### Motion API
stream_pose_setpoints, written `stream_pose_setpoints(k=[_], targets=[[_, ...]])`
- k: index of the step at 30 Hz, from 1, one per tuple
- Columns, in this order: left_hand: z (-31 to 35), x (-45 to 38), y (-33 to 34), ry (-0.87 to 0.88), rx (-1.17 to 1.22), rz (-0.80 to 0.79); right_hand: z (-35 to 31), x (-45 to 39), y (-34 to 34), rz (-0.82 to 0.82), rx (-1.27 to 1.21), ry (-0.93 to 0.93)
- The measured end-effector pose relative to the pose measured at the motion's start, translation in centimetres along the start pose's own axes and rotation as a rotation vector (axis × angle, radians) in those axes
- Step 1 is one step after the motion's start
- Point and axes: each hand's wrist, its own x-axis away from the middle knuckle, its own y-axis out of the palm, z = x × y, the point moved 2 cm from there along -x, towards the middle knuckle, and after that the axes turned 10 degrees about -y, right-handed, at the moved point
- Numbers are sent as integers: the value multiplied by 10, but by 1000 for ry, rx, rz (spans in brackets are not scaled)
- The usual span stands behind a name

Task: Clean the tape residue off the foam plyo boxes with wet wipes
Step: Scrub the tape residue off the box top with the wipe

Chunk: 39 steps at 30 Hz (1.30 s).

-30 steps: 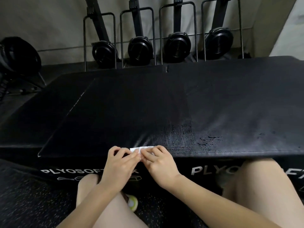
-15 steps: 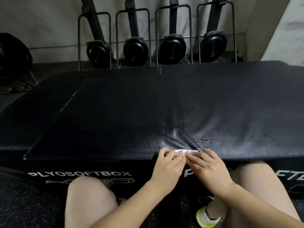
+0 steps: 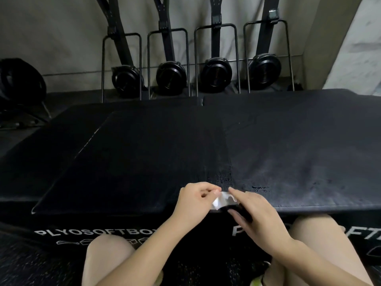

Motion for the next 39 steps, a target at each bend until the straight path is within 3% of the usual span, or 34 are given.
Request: stream_pose_setpoints(k=[3, 6, 9, 12, 15, 17, 21, 24, 26, 35, 39], targets=[[6, 0, 0, -140, 139, -89, -14, -17, -15, 114, -379, 335], [5, -3, 4, -223, 253, -152, -11, -23, -17, 109, -614, 577], [6, -4, 11, -141, 195, -141, 4, -24, -19, 94, -688, 676], [7, -9, 23, -82, 84, -52, 21, -23, -26, 78, -580, 703], [10, -15, 44, -52, -43, 2, 39, -20, -35, 57, -339, 625], [13, -18, 56, 1, -250, 56, 50, -15, -33, -12, -171, 541], [11, -21, 81, 230, -632, 200, 71, 2, -28, -83, 154, 294], [5, -19, 94, 471, -692, 179, 63, 11, -30, -86, 66, 40], [-1, -16, 97, 521, -746, 153, 56, 17, -26, -145, 18, -29], [-10, -15, 100, 560, -787, 129, 59, 21, -15, -144, 7, -57], [-2, -39, 100, 535, -865, 148, 78, -2, -12, -176, -19, 29]])
